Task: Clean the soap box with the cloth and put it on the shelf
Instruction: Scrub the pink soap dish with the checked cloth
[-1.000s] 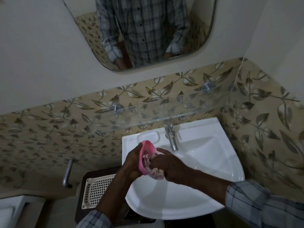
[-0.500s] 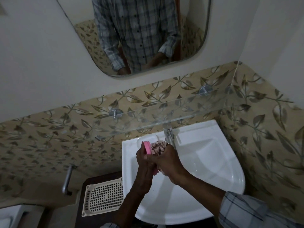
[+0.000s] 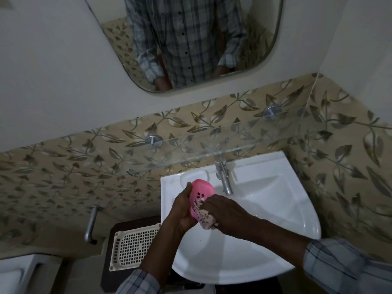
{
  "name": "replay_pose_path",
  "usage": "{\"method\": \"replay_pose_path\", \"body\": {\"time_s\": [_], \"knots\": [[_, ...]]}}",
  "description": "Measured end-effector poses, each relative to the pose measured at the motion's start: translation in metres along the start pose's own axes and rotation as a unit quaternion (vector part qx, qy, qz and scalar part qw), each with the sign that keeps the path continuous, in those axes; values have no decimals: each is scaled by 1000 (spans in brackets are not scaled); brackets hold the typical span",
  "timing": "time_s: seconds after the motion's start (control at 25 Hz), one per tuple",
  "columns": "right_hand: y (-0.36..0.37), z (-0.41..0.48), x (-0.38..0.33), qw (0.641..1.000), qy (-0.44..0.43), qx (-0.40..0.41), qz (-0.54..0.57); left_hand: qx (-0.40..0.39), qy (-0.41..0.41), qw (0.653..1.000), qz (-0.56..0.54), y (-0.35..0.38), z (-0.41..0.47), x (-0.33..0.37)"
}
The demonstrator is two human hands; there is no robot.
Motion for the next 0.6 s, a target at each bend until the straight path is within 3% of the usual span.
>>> {"method": "replay_pose_path", "body": {"time_s": [0.04, 0.08, 0.12, 0.16, 0.2, 0.24, 0.28, 0.32, 0.36, 0.4, 0.48, 0.52, 0.6], "knots": [[3, 2, 6, 993, 94, -20, 72, 18, 42, 999, 11, -3, 2, 0], [9, 4, 15, 961, 209, -46, 174, 36, 102, 993, 43, -7, 3, 3], [16, 4, 24, 890, 330, -52, 310, 53, 177, 978, 95, -11, 2, 7], [22, 3, 32, 776, 442, -29, 449, 56, 240, 957, 150, -11, 1, 8], [28, 3, 33, 639, 522, -2, 564, 42, 285, 940, 183, -9, 0, 4], [27, 5, 32, 528, 552, 33, 644, 12, 307, 935, 176, -7, -1, 0], [21, 9, 38, 475, 555, 54, 680, -24, 304, 943, 135, -5, -1, -2], [11, 12, 46, 479, 550, 53, 683, -53, 282, 955, 79, -4, -2, -1], [-1, 14, 59, 538, 531, 54, 653, -79, 248, 965, 23, -3, -1, 3], [-14, 15, 71, 639, 499, 61, 582, -94, 215, 972, -25, -4, -1, 9], [-48, 24, 72, 867, 362, 82, 334, -98, 148, 981, -79, -6, -5, 16], [-58, 29, 57, 935, 254, 98, 226, -105, 117, 984, -87, -5, -6, 17], [-51, 27, 23, 989, 19, 72, 127, -106, 63, 990, -62, -6, -9, 12]]}}
Point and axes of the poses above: each hand's wrist, its own z-axis towards the middle knuckle, its own y-axis out of the palm, x = y × z, the point moved 8 cm from there along z, towards the middle knuckle, and after that the axes turned 9 degrees about -z, right-handed, at the moved point
